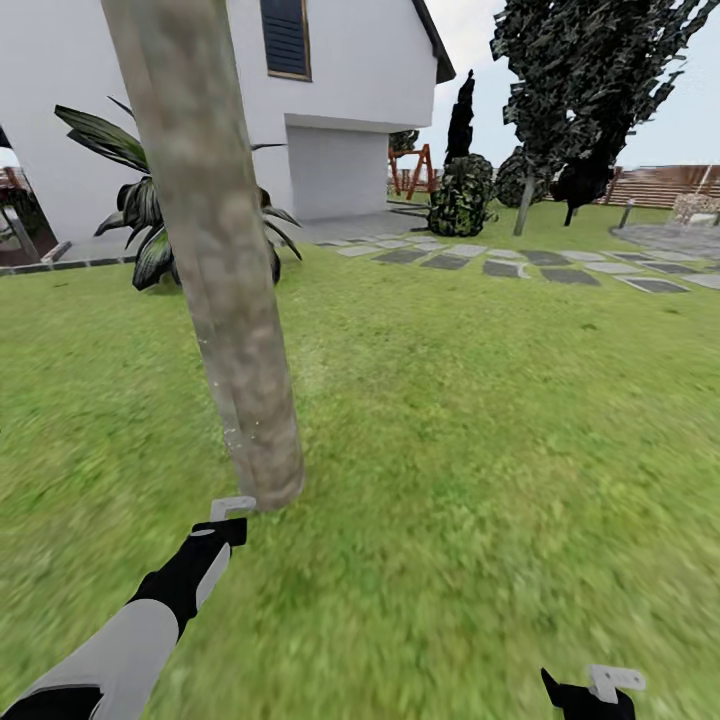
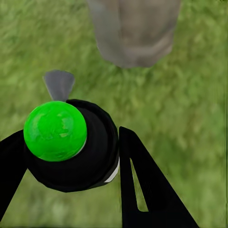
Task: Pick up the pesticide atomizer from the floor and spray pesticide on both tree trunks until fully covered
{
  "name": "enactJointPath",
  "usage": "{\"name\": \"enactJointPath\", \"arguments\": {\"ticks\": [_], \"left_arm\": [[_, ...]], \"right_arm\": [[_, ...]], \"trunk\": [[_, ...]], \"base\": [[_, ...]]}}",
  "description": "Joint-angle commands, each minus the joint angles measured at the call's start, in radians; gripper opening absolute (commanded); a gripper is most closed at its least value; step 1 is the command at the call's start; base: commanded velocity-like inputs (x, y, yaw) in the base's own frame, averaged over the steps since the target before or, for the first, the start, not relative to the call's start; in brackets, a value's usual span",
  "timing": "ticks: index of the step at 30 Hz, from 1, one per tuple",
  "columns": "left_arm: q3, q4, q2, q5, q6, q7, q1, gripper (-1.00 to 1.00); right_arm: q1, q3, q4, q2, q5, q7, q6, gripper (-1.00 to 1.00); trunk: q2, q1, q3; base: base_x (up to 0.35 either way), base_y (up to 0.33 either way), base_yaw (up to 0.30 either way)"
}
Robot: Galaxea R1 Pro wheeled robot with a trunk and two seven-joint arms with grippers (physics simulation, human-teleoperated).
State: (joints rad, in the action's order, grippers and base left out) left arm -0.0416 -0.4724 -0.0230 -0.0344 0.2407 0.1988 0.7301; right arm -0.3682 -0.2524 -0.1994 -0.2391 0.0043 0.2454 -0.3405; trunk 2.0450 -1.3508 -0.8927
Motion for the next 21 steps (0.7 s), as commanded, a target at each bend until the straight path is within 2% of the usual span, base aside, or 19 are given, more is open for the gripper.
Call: {"name": "enactJointPath", "arguments": {"ticks": [1,9,21], "left_arm": [[0.0,0.0,0.0,0.001,0.0,0.001,0.0,-1.0],[0.0,0.0,0.004,0.0,-0.001,0.001,0.0,-1.0],[0.0,0.002,0.008,-0.001,-0.001,-0.001,0.0,-1.0]], "right_arm": [[0.0,0.0,0.0,0.0,0.0,0.0,0.0,1.0],[0.0,0.001,0.0,0.001,0.0,0.0,0.0,1.0],[0.0,-0.001,0.0,0.0,0.0,0.0,0.0,1.0]], "trunk": [[0.0,0.0,0.0],[0.0,0.0,0.0],[0.0,0.0,0.0]], "base": [[0.073,-0.276,0.044],[0.012,-0.276,0.035],[-0.065,-0.275,0.264]]}}
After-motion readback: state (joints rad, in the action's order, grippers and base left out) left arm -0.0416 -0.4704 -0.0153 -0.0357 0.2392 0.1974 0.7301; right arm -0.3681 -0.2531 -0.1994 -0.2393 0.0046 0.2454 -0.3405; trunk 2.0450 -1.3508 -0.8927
